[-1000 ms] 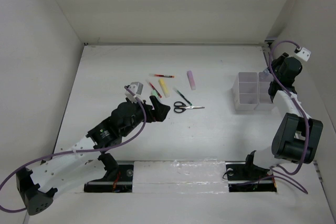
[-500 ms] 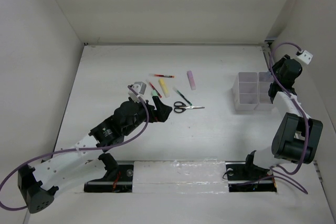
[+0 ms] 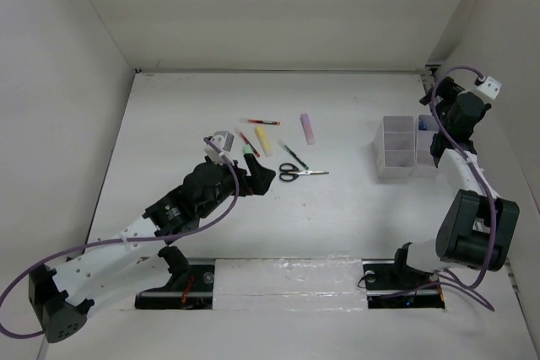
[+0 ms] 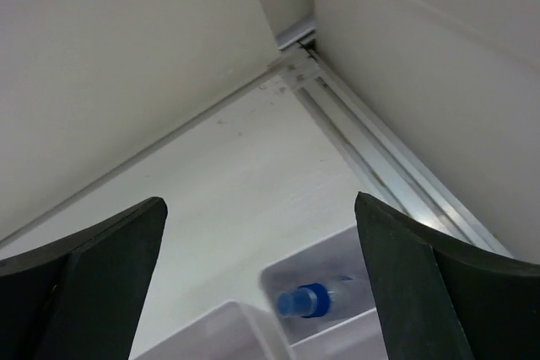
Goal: Sort the stationery into containers
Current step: Place the stationery in the storage box, then pick up the stationery from the center of the board.
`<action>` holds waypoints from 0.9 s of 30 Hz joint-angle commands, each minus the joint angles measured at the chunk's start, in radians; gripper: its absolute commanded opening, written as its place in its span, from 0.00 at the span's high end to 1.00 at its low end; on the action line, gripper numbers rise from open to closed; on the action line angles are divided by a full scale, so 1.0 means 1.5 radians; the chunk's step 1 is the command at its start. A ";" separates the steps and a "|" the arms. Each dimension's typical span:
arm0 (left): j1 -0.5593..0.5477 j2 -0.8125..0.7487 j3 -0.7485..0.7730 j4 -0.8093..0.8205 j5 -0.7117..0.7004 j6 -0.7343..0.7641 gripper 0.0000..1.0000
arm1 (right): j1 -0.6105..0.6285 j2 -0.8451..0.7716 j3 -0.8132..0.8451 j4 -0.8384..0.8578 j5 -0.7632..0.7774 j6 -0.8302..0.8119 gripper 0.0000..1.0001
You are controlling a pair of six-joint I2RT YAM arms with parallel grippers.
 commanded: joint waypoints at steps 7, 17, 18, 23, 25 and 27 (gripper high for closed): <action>0.000 0.062 0.032 -0.039 -0.109 -0.066 0.00 | 0.196 -0.098 0.152 -0.165 0.117 -0.016 0.01; 0.036 0.188 0.088 -0.082 -0.167 -0.123 0.00 | 0.472 -0.286 0.066 -0.257 0.179 -0.004 0.01; 0.036 0.197 0.101 -0.090 -0.176 -0.131 0.00 | 0.486 -0.305 0.052 -0.268 0.147 0.005 0.01; 0.042 0.251 0.129 -0.105 -0.200 -0.155 0.00 | 0.558 -0.374 0.027 -0.364 0.154 0.023 0.01; 0.042 0.287 0.154 -0.120 -0.200 -0.155 0.00 | 0.588 -0.389 0.033 -0.409 0.170 0.029 0.01; 0.042 0.319 0.173 -0.139 -0.213 -0.170 0.00 | 0.604 -0.402 0.052 -0.454 0.171 0.042 0.01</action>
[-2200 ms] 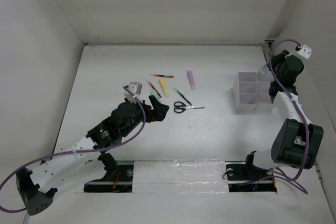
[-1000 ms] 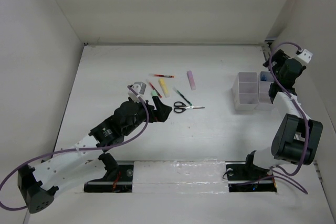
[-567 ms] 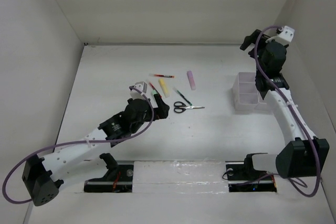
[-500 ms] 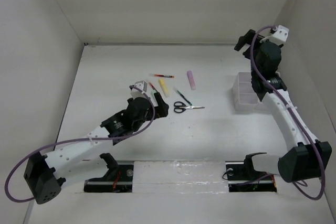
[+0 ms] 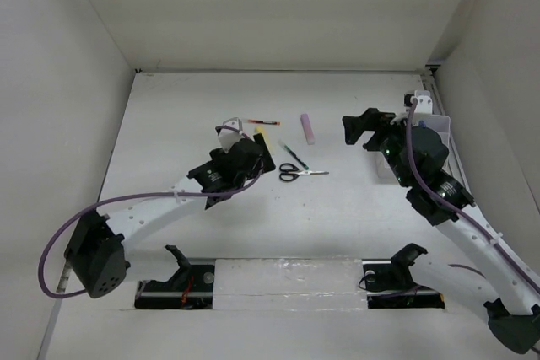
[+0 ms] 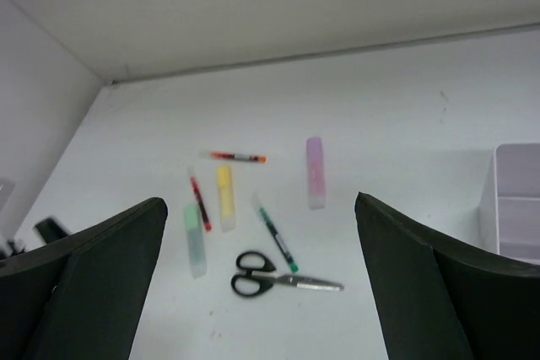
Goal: Sort the stationery into containers
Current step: Pick up the stationery from the center of the board.
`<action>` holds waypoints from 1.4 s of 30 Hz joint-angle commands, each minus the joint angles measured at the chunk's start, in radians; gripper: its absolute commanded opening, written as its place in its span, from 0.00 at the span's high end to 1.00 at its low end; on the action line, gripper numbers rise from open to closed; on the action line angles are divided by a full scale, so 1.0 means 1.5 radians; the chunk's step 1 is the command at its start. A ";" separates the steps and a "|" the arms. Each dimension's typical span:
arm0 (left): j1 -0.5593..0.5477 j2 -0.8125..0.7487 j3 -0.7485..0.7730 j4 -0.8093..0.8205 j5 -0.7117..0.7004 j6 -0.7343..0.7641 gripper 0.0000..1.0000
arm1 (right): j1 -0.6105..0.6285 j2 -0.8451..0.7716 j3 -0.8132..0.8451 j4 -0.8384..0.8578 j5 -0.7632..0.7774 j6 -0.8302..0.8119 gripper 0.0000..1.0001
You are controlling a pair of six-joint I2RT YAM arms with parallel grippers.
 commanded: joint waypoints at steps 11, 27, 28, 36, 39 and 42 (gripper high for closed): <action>0.046 0.281 0.189 -0.113 -0.008 -0.062 0.12 | 0.094 -0.049 0.065 -0.181 -0.001 0.030 0.01; 0.080 0.421 0.219 -0.098 0.025 -0.098 0.40 | 0.106 -0.088 0.030 -0.163 -0.015 0.030 0.01; 0.080 0.421 0.219 -0.098 0.025 -0.098 0.46 | 0.112 -0.088 0.030 -0.163 -0.015 0.030 0.01; 0.080 0.427 0.197 -0.098 0.038 -0.111 0.74 | 0.112 -0.088 0.036 -0.163 -0.009 0.030 0.01; 0.080 0.434 0.190 -0.098 0.038 -0.111 0.87 | 0.112 -0.088 0.036 -0.157 -0.009 0.030 0.01; 0.080 0.427 0.184 -0.098 0.044 -0.111 1.00 | 0.112 -0.088 0.036 -0.145 -0.023 0.030 0.01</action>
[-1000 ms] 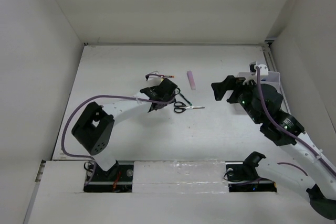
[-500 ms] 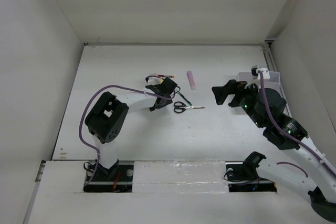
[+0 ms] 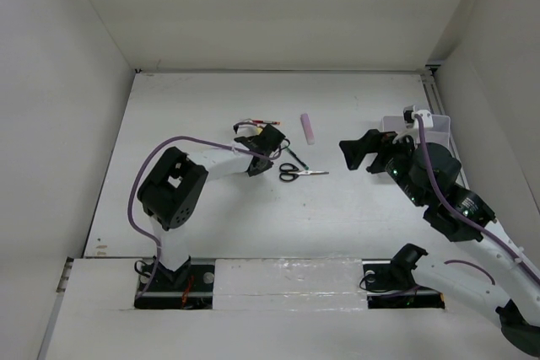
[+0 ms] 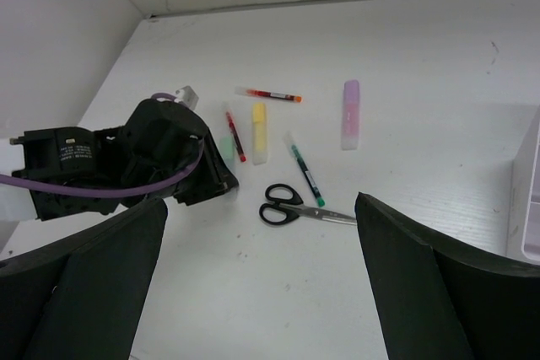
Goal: Sort the stationery into containers
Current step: Pick up the stationery from the center of the board, then place the stationery in the storage box.
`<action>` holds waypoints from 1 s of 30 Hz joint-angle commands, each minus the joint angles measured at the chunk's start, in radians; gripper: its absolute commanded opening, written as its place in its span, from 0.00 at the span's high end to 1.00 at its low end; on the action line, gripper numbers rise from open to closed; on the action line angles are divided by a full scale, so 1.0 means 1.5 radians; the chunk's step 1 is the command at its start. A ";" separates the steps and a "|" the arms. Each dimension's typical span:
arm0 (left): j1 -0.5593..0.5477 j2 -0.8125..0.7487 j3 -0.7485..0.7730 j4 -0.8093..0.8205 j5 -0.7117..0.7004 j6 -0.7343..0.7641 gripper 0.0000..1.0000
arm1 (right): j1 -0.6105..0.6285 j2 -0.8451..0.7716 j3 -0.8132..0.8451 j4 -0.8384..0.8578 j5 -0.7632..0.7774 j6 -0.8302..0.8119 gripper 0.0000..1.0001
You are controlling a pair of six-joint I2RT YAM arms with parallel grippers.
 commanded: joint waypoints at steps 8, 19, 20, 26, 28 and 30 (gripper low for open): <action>-0.029 -0.180 -0.083 0.003 -0.031 0.051 1.00 | -0.012 0.020 -0.025 0.082 -0.082 0.007 0.01; -0.160 -0.424 -0.197 0.213 -0.047 0.245 1.00 | -0.056 0.073 -0.070 0.265 -0.289 0.021 0.01; -0.174 -0.444 -0.208 0.237 -0.040 0.262 1.00 | -0.056 0.082 -0.062 0.265 -0.289 0.021 0.01; -0.215 -0.587 -0.293 0.391 0.086 0.377 1.00 | -0.049 0.131 -0.047 0.302 -0.339 0.040 0.01; -0.215 -0.622 -0.307 0.412 0.114 0.391 1.00 | -0.043 0.146 -0.054 0.324 -0.345 0.058 0.01; -0.215 -0.636 -0.314 0.420 0.130 0.397 1.00 | -0.043 0.146 -0.073 0.338 -0.345 0.065 0.01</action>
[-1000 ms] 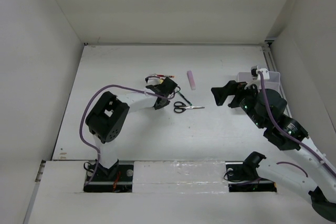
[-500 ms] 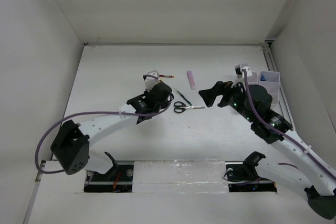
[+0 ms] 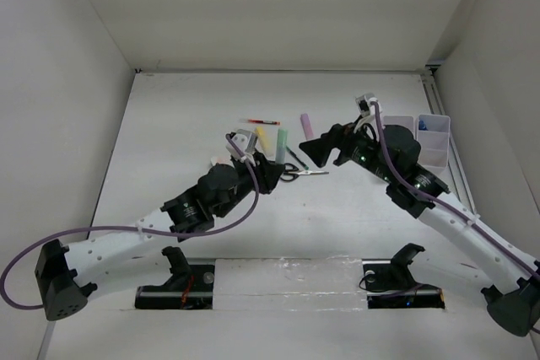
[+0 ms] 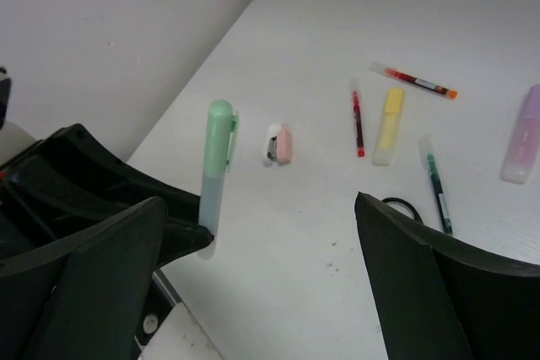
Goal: Sort the stationery into containers
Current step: Place the stationery in the storage box.
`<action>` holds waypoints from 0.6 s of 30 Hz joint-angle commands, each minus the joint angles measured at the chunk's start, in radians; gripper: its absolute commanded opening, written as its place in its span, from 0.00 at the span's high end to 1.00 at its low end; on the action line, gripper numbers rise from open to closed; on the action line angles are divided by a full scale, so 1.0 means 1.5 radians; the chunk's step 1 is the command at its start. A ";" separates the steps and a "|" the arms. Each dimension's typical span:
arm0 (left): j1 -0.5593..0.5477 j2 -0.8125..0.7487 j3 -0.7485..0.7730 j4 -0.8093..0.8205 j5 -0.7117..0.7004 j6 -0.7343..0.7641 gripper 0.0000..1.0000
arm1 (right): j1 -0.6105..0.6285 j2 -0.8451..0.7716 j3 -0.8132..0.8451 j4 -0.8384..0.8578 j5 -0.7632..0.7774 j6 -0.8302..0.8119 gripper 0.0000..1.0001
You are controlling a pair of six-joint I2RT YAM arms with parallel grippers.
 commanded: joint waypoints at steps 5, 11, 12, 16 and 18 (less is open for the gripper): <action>0.002 -0.026 -0.005 0.088 0.080 0.065 1.00 | 0.013 0.018 -0.006 0.107 -0.035 0.044 0.01; 0.002 -0.014 0.002 0.096 0.110 0.065 1.00 | 0.029 0.040 0.000 0.113 -0.029 0.050 0.01; 0.002 -0.014 0.002 0.096 0.119 0.065 1.00 | 0.029 0.046 0.007 0.113 -0.023 0.050 0.01; 0.002 -0.007 0.008 0.102 0.128 0.072 1.00 | 0.036 0.081 0.007 0.132 -0.029 0.063 0.02; 0.002 -0.001 0.015 0.102 0.134 0.072 1.00 | 0.043 0.104 0.015 0.143 -0.029 0.063 0.07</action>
